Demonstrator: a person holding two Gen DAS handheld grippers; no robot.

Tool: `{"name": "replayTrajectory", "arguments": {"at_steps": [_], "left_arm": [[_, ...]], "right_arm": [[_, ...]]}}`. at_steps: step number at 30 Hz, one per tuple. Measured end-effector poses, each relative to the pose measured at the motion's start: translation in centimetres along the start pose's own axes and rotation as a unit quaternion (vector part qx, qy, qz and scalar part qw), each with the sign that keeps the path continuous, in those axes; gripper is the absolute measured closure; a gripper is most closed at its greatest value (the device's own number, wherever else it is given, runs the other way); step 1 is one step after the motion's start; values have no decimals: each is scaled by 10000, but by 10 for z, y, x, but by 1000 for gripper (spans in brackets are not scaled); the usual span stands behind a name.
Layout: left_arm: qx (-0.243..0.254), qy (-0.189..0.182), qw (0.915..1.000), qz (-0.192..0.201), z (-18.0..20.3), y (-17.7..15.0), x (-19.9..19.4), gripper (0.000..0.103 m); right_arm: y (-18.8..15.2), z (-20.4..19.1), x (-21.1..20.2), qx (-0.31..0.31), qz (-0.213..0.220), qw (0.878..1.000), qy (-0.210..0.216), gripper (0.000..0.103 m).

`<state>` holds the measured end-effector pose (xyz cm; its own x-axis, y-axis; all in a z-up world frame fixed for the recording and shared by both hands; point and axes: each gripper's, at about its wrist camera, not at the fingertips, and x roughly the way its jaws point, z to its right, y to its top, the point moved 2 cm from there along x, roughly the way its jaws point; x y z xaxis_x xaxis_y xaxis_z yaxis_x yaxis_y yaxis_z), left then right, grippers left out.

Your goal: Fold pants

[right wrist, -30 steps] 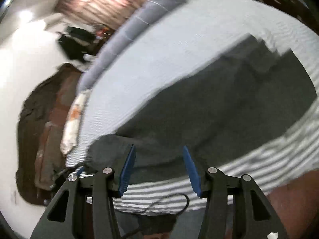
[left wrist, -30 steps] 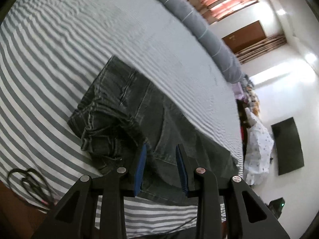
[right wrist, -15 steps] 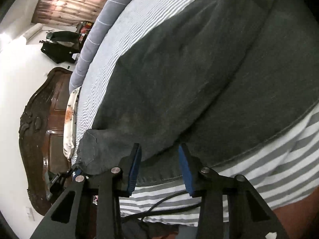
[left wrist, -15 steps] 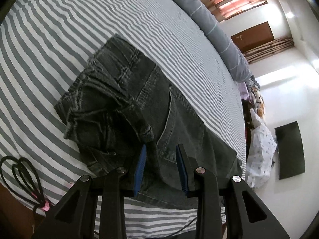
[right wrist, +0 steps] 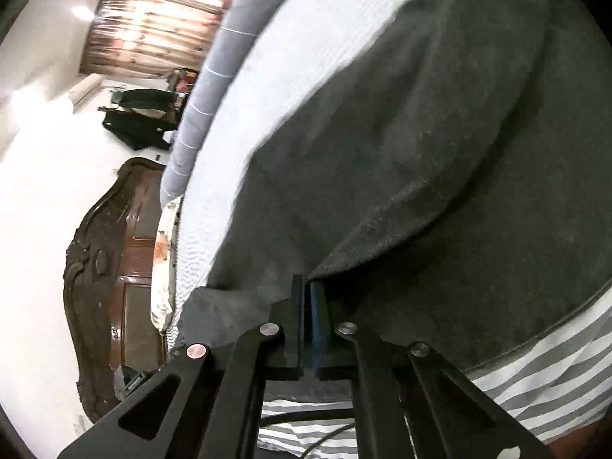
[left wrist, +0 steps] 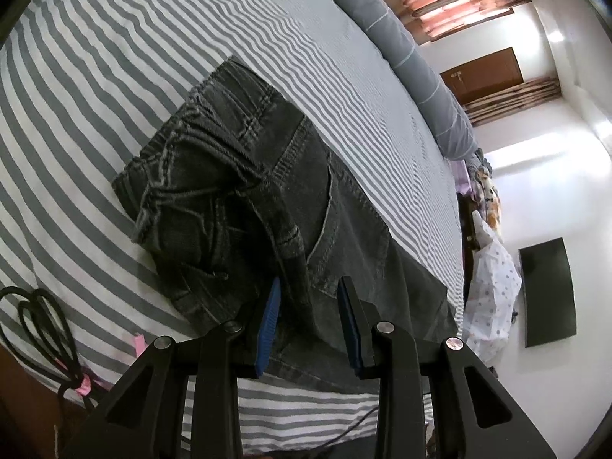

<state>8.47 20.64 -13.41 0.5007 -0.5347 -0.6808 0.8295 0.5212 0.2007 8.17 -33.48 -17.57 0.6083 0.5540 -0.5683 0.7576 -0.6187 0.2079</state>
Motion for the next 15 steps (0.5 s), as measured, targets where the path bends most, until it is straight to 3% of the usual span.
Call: {"name": "replayTrajectory", "arguments": {"at_steps": [3, 7, 15], "left_arm": [[-149, -17, 9999, -19, -2, 0, 2, 66], [-385, 8, 9992, 61, -5, 2, 2, 44], [-1001, 170, 9946, 203, -18, 28, 8, 42]], "right_arm": [[2, -11, -11, -7, 134, 9998, 149, 99], [3, -21, -28, -88, 275, 9993, 237, 99], [10, -18, -43, -119, 372, 9991, 156, 101]]}}
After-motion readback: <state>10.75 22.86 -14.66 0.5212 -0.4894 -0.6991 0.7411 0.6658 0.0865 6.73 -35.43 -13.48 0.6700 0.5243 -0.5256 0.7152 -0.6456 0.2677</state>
